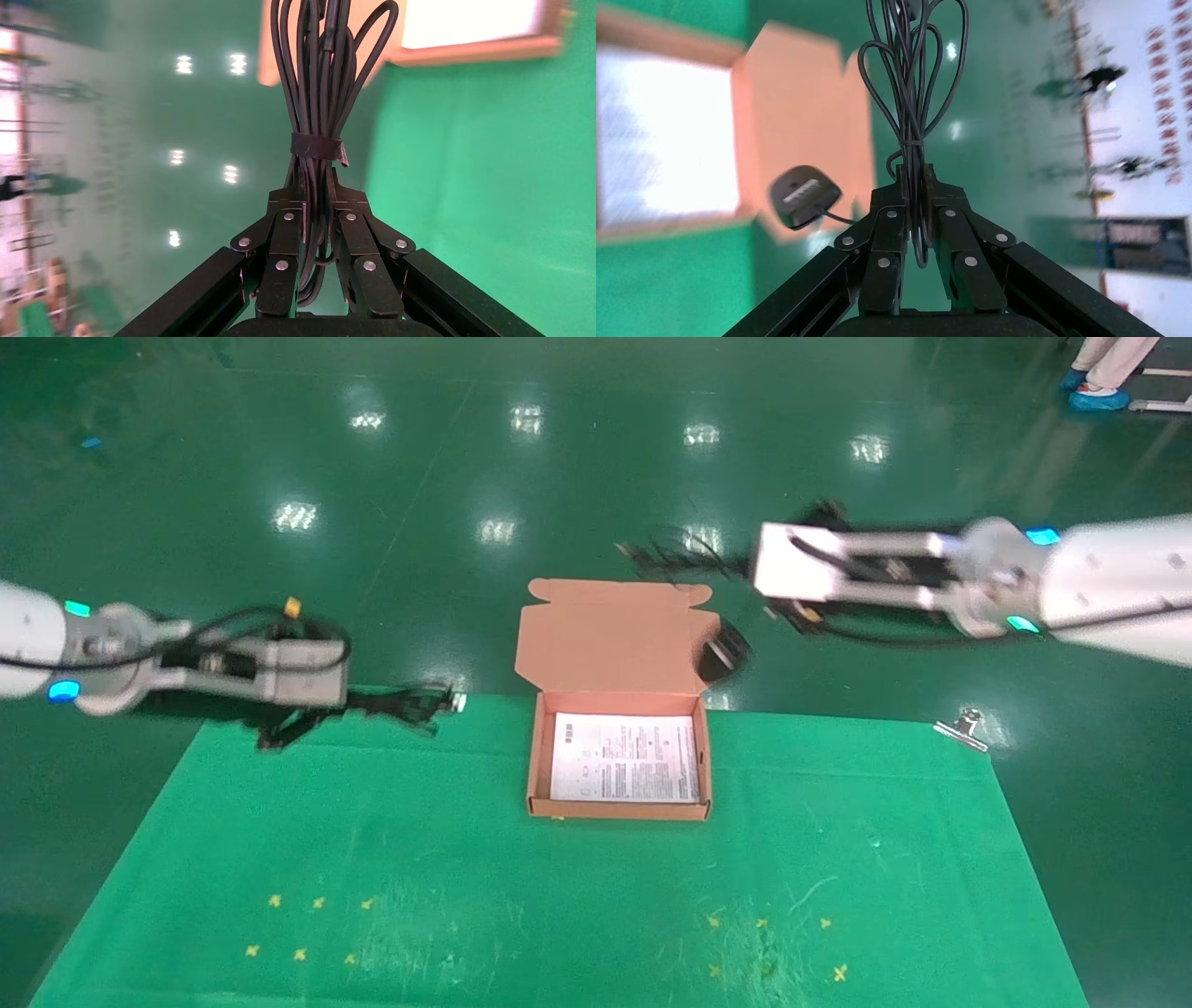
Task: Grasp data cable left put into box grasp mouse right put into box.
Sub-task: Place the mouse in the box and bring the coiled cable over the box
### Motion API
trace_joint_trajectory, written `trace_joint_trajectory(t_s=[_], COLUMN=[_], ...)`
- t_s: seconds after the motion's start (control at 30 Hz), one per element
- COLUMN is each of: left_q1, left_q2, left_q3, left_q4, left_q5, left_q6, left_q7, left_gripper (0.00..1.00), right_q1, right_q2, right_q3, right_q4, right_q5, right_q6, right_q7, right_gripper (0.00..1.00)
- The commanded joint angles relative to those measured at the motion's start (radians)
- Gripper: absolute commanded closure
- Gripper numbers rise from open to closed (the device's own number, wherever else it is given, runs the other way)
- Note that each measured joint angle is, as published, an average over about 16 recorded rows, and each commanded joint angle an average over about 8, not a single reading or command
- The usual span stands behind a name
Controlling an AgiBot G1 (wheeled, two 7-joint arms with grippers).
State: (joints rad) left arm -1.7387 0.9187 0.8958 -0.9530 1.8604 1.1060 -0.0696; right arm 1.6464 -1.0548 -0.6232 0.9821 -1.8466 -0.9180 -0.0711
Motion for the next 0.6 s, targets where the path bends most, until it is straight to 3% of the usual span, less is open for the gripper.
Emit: trace_joint_trajectory(t_s=[0.03,0.33,0.6], left_q1=[-0.008,-0.051,-0.078], left_q2=[0.005,0.065,0.086], left_q3=[-0.009,-0.031,-0.043], left_q4=[-0.024,0.005,0.031], left_q5=[0.005,0.034,0.041], left_q6=[-0.026,-0.135,-0.173], left_q7=[-0.015,-0.008,-0.001], left_gripper=[1.00,1.00,1.00], right_q1=[0.021,0.128,0.179], right_q2=[-0.038,-0.208,-0.266], right_q3=[0.006,0.029,0.046], right_q4=[-0.026,-0.261,-0.386], right_q5=[0.015,0.089,0.133], right_q6=[0.022,0.093,0.100], right_q7=[-0.021,-0.184,-0.272], right_gripper=[1.00,1.00,1.00])
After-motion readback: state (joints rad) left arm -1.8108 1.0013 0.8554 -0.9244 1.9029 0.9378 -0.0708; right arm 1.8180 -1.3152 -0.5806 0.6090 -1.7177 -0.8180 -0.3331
